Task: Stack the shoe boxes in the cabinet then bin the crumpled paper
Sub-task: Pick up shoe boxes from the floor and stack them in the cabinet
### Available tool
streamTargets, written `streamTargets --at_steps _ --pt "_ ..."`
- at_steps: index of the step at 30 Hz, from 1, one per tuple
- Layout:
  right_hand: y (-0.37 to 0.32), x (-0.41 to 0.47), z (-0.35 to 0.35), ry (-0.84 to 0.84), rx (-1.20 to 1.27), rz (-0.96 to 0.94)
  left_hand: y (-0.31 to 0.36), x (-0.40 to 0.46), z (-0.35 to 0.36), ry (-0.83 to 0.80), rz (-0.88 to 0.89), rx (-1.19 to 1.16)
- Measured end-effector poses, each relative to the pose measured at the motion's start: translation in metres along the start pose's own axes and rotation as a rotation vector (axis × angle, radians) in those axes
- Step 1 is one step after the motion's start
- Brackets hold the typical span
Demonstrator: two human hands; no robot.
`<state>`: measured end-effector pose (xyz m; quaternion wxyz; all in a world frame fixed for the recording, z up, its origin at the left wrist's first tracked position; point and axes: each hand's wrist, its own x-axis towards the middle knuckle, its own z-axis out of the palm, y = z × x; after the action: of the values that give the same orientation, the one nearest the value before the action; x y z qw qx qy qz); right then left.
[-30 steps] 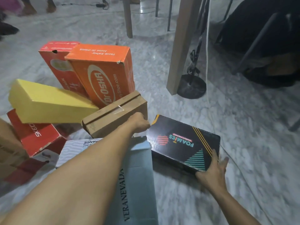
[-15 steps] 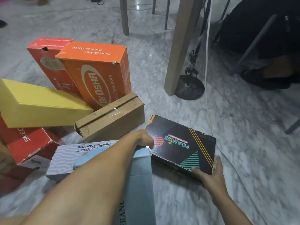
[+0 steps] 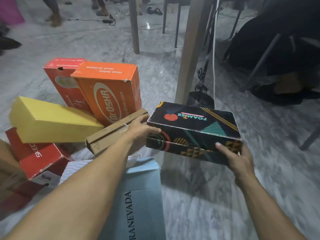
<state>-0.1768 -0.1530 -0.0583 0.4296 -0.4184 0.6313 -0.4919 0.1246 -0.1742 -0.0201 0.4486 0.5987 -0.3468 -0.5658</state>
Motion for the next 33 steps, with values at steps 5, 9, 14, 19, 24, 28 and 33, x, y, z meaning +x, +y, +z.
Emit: streamTargets --at_steps 5,9,14,19,24,28,33 --pt "-0.042 0.017 0.006 0.08 -0.016 -0.115 0.03 -0.008 -0.015 0.004 0.135 -0.067" --pt "-0.083 0.026 0.016 0.005 0.089 -0.226 0.061 -0.028 -0.028 -0.008 0.234 -0.073" --pt "-0.131 0.028 0.037 -0.09 0.081 -0.404 0.097 -0.051 -0.063 0.038 0.377 -0.044" --pt "-0.179 0.012 0.08 -0.312 0.108 -0.439 0.116 -0.083 -0.109 0.208 0.435 -0.02" --pt "-0.207 -0.011 0.12 -0.595 0.062 -0.481 0.128 -0.116 -0.154 0.481 0.458 -0.046" --pt "-0.227 -0.027 0.151 -0.531 -0.096 -0.458 0.127 -0.152 -0.192 0.598 0.433 -0.04" --pt "-0.235 -0.042 0.189 -0.467 -0.211 -0.481 0.12 -0.201 -0.217 0.6 0.462 -0.031"
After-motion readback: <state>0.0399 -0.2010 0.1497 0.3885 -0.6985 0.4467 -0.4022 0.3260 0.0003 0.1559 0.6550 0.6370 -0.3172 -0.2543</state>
